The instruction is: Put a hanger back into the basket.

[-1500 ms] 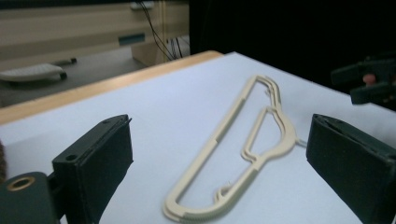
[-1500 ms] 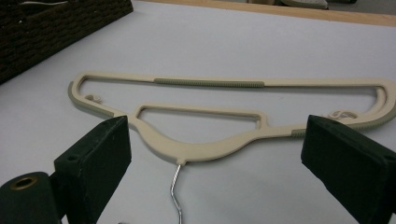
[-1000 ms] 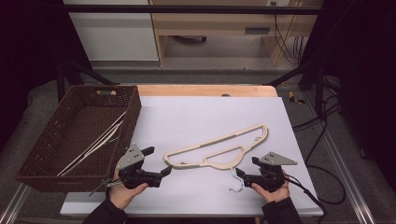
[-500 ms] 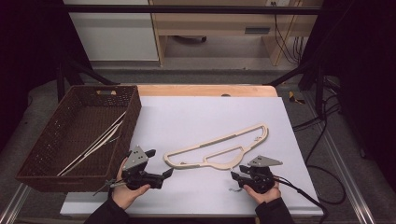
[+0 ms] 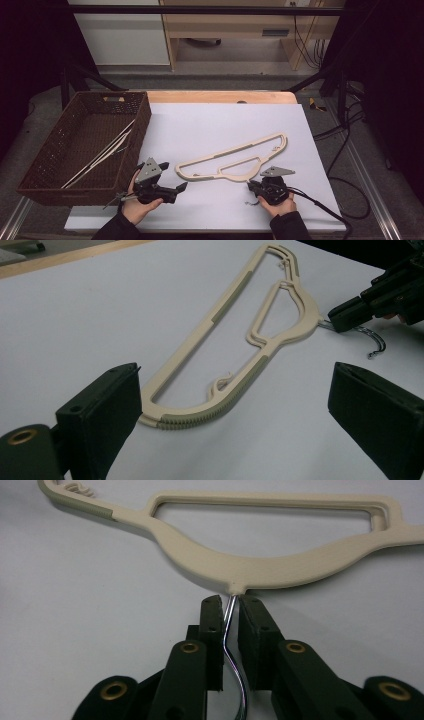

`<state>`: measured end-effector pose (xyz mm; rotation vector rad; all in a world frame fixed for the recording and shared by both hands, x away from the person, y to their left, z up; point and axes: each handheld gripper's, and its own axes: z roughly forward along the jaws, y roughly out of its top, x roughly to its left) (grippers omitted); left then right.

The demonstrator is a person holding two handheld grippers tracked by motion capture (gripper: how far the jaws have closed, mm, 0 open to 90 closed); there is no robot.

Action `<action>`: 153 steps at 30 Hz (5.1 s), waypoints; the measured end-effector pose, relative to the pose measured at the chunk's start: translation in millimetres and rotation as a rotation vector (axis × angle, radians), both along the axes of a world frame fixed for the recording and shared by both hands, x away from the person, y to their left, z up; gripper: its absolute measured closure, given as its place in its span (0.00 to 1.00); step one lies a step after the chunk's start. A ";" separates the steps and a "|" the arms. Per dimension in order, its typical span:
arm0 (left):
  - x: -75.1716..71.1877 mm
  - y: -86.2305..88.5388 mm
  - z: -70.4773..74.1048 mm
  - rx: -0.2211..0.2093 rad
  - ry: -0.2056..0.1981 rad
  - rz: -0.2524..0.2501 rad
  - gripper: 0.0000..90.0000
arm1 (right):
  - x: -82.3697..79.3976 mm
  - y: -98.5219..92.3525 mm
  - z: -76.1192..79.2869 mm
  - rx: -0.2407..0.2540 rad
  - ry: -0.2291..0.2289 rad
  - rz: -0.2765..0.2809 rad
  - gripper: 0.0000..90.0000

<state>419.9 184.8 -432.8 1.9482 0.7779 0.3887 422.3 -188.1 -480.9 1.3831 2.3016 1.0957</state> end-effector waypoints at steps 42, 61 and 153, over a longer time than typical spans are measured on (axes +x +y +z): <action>0.1 -15.9 -5.5 0.035 0.009 -0.025 0.09 | 6.9 -3.2 -0.1 -0.018 -0.008 -0.084 0.99; 28.4 -118.4 7.5 0.166 0.028 -0.172 0.12 | 3.9 -18.7 29.3 -0.002 -0.058 -0.086 0.99; 68.9 -86.7 57.1 0.187 -0.011 -0.073 0.96 | -6.6 -80.1 53.2 0.136 -0.317 -0.096 0.13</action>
